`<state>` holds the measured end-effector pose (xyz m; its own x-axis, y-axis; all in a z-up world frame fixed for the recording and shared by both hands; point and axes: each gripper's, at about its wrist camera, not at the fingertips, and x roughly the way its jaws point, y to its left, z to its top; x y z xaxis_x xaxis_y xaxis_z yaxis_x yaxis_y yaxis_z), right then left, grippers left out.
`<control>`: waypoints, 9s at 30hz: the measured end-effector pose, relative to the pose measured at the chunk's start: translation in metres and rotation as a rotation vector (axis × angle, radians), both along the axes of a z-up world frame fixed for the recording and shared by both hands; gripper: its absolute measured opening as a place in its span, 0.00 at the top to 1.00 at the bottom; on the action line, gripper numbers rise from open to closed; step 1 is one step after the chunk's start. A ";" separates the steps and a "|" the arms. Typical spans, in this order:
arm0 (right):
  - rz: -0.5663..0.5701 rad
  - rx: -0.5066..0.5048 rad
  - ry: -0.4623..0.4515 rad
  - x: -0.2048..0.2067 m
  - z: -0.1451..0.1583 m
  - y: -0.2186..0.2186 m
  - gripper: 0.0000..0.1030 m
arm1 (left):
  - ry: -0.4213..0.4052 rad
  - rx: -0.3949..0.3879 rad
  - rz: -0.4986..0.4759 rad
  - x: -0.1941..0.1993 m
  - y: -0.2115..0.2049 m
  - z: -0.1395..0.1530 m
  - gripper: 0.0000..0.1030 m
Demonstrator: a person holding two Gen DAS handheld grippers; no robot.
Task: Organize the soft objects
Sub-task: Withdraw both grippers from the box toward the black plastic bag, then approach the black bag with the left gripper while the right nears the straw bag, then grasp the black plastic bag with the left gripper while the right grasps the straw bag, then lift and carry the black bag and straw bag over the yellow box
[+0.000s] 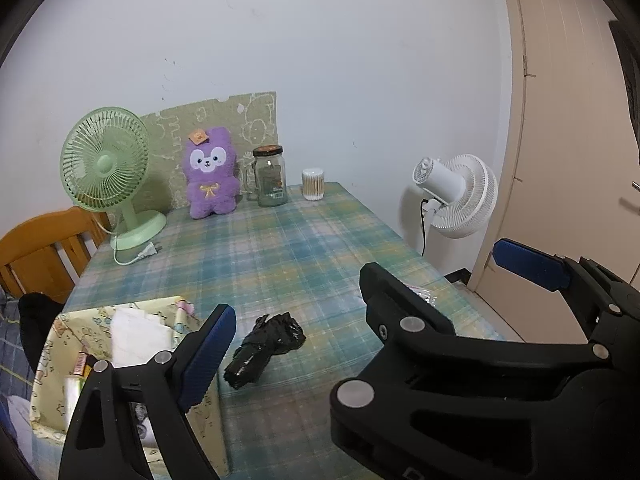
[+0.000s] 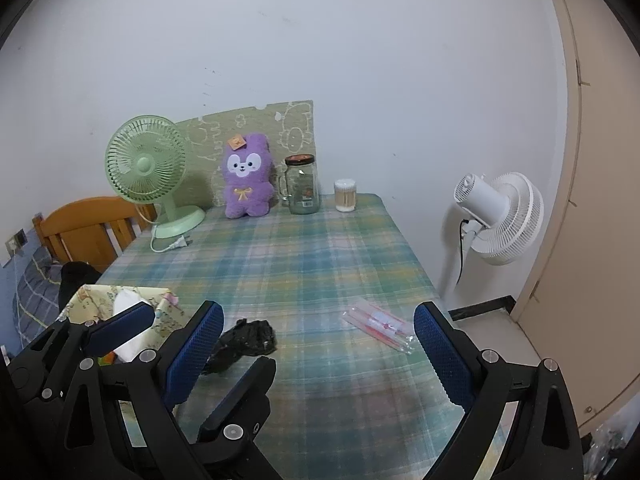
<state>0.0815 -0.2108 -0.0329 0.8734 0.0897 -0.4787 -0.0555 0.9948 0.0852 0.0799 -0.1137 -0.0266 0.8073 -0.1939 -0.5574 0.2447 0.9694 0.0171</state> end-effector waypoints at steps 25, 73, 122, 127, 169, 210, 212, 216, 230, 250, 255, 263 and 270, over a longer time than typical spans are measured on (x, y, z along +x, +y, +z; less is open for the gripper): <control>-0.030 0.009 0.111 0.066 -0.054 -0.019 0.05 | 0.117 0.006 0.107 0.057 -0.013 -0.055 0.13; 0.010 0.025 0.237 0.113 -0.103 -0.018 0.05 | 0.216 0.054 0.162 0.097 -0.011 -0.101 0.81; 0.049 0.016 0.326 0.155 -0.124 -0.054 0.75 | 0.224 0.108 0.081 0.122 -0.055 -0.112 0.80; 0.049 0.029 0.330 0.145 -0.123 -0.052 0.82 | 0.226 0.105 0.073 0.113 -0.053 -0.111 0.80; 0.038 0.085 0.275 0.066 -0.088 -0.016 0.87 | 0.205 -0.011 0.058 0.052 -0.007 -0.083 0.67; 0.011 0.082 0.307 0.072 -0.096 -0.018 0.87 | 0.233 -0.018 0.011 0.058 -0.011 -0.090 0.63; 0.012 0.081 0.293 0.067 -0.090 -0.018 0.87 | 0.220 -0.020 0.010 0.054 -0.011 -0.085 0.63; 0.014 0.079 0.268 0.059 -0.079 -0.017 0.88 | 0.198 -0.023 0.011 0.048 -0.010 -0.075 0.63; 0.018 0.072 0.171 0.031 -0.036 -0.020 0.88 | 0.108 -0.025 0.011 0.019 -0.015 -0.031 0.63; 0.000 0.052 0.059 -0.014 0.014 -0.014 0.88 | -0.009 -0.027 -0.013 -0.022 -0.008 0.016 0.63; 0.000 0.055 0.042 -0.022 0.021 -0.010 0.88 | -0.032 -0.031 -0.012 -0.029 -0.005 0.023 0.63; -0.002 0.060 0.023 -0.031 0.027 0.002 0.88 | -0.053 -0.029 -0.016 -0.034 0.010 0.028 0.63; 0.015 0.070 0.012 -0.032 0.032 0.022 0.88 | -0.067 -0.029 0.003 -0.037 0.029 0.032 0.63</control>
<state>0.0493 -0.1893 -0.0010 0.8660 0.1362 -0.4811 -0.0688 0.9855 0.1550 0.0428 -0.0848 0.0050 0.8430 -0.2069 -0.4966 0.2412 0.9705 0.0052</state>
